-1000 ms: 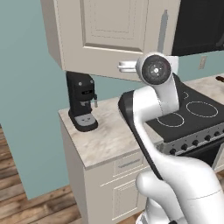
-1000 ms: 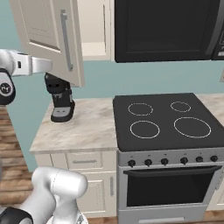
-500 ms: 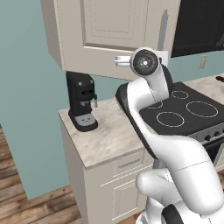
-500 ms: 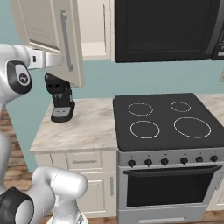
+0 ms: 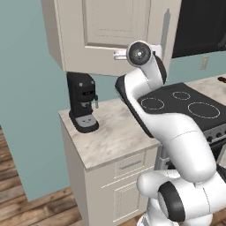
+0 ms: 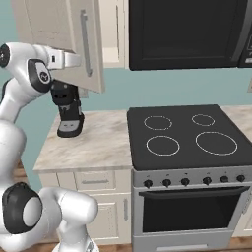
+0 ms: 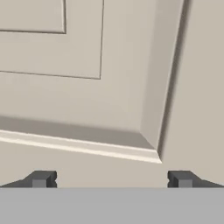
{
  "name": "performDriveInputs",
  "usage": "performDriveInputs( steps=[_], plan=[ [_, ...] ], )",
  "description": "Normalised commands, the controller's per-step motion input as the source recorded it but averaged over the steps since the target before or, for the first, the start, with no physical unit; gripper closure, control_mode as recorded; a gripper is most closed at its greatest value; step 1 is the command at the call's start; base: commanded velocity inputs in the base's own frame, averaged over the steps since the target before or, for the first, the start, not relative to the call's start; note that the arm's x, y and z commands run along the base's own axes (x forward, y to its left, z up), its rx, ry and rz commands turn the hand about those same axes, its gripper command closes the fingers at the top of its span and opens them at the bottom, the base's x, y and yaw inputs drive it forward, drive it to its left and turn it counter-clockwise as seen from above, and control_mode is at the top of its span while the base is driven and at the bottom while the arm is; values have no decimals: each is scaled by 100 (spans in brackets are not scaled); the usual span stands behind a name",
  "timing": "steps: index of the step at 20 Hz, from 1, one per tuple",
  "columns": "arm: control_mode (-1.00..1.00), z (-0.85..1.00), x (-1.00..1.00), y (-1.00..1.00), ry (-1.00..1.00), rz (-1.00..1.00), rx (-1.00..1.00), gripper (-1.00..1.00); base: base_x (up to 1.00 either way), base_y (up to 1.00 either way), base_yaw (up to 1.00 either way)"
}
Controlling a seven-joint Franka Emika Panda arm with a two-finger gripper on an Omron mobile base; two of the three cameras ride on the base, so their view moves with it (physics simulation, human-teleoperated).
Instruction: Close all open cabinet doors.
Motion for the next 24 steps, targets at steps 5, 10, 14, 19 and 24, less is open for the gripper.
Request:
performDriveInputs(
  steps=[5,10,14,19,24],
  plan=[
    [-100,0,60,0,2,0,0,-100,0,0,0],
    [-100,0,60,-9,0,0,0,-100,0,0,0],
    [-100,0,48,-19,0,0,0,-100,0,0,0],
    [-100,0,45,-14,0,0,0,-100,0,0,0],
    [-100,0,43,-14,0,2,0,-100,0,0,0]
  ],
)
